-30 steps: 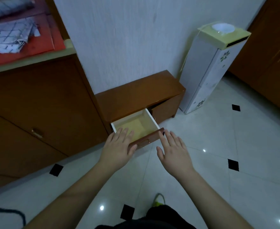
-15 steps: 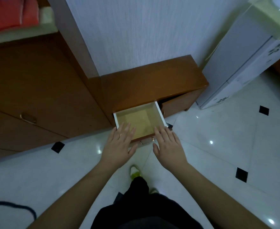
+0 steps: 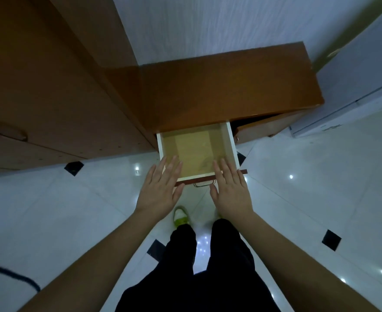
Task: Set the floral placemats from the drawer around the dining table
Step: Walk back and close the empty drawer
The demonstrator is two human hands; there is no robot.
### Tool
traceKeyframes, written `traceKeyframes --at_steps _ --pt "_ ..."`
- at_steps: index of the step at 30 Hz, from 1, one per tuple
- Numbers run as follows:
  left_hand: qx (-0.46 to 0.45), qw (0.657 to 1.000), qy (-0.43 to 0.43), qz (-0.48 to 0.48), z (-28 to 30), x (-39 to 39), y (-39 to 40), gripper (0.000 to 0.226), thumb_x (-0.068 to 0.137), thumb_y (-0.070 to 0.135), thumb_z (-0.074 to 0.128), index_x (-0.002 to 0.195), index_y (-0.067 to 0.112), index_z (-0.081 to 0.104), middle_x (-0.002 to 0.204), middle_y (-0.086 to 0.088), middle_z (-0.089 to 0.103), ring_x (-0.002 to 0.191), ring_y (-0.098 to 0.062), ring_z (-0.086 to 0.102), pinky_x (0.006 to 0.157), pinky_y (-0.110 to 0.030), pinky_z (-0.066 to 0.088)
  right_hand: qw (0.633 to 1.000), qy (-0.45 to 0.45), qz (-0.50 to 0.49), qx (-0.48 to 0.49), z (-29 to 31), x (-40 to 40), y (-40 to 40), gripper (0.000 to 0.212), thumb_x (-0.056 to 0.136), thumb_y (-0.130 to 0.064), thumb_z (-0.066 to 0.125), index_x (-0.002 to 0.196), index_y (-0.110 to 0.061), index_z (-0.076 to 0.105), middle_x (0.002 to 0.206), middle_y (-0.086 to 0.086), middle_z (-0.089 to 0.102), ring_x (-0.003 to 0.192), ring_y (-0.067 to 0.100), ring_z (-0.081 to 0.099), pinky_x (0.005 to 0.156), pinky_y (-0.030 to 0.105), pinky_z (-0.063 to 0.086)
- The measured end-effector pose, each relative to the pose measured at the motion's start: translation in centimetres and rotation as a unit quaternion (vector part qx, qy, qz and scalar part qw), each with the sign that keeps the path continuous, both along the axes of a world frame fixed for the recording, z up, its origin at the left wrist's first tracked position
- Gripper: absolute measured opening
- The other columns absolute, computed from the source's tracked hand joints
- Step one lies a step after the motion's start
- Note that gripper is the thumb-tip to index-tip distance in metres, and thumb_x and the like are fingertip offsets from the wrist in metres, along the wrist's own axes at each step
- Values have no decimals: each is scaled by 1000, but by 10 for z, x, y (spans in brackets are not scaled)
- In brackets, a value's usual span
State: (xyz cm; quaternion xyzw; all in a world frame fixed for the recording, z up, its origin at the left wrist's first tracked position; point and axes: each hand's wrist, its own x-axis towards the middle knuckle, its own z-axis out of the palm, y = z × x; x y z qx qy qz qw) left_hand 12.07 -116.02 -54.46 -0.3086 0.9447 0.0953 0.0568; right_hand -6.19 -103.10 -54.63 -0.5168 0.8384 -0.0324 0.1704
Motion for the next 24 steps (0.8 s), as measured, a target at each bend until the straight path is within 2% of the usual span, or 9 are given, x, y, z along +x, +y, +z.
traceKeyframes --at_steps 6,9,12,14,17,19,21,23,24 --pt "32 998 -29 55 -73 -9 2 57 102 43 31 152 14 32 156 -10 36 146 -31 29 117 -49 25 994 -8 84 68 -68 -31 -1 66 94 -45 31 150 -11 35 149 13 45 135 32 44 113 47 31" --pt "67 994 -50 70 -110 -11 11 58 102 44 26 152 14 32 156 -10 36 145 -30 30 118 -47 24 994 -49 54 82 -102 -48 -1 67 94 -46 27 148 -9 38 148 16 44 137 33 42 113 48 30" --pt "143 978 -60 138 -140 -8 12 62 101 47 15 155 17 20 162 -5 23 150 -23 18 121 -42 17 978 -181 -90 46 -128 -61 -2 61 101 -39 37 153 -11 23 156 12 30 139 28 37 112 39 31" --pt "213 945 12 247 -155 -9 14 60 104 43 23 157 19 8 164 -1 12 151 -17 11 122 -39 16 913 -305 -273 -1 -138 -63 -7 61 101 -27 47 154 -14 18 155 10 28 132 24 42 105 32 36" --pt "273 815 137 493 -173 -6 22 61 104 32 40 157 15 14 161 -3 20 146 -18 23 118 -37 22 773 -361 -522 10 -153 -68 -14 55 99 -29 49 148 -12 29 150 17 37 130 34 46 106 43 39" --pt "327 654 155 664 -188 -1 21 43 104 28 41 143 11 39 143 -8 41 126 -21 45 109 -36 34 681 -431 -590 53 -163 -72 -18 52 101 -26 44 146 -3 32 148 20 40 132 37 44 107 46 38" --pt "448 464 178 743 -196 1 18 27 103 30 36 119 13 50 119 -10 50 101 -19 54 96 -32 40 597 -516 -613 27 -169 -73 -23 44 101 -20 44 142 -5 41 147 17 44 132 32 47 105 41 40" --pt "546 308 242 740 -196 -5 17 48 104 46 30 131 11 48 126 -12 53 119 -25 52 111 -37 33 529 -574 -625 -20 -170 -73 -28 42 101 -23 47 142 -13 43 145 10 46 131 25 49 107 36 39" --pt "577 265 277 721 -195 -9 17 62 103 53 26 142 7 41 138 -14 49 133 -28 44 117 -40 27 506 -589 -629 -37 -171 -72 -31 43 101 -25 47 143 -16 42 144 10 47 130 24 49 110 35 37"
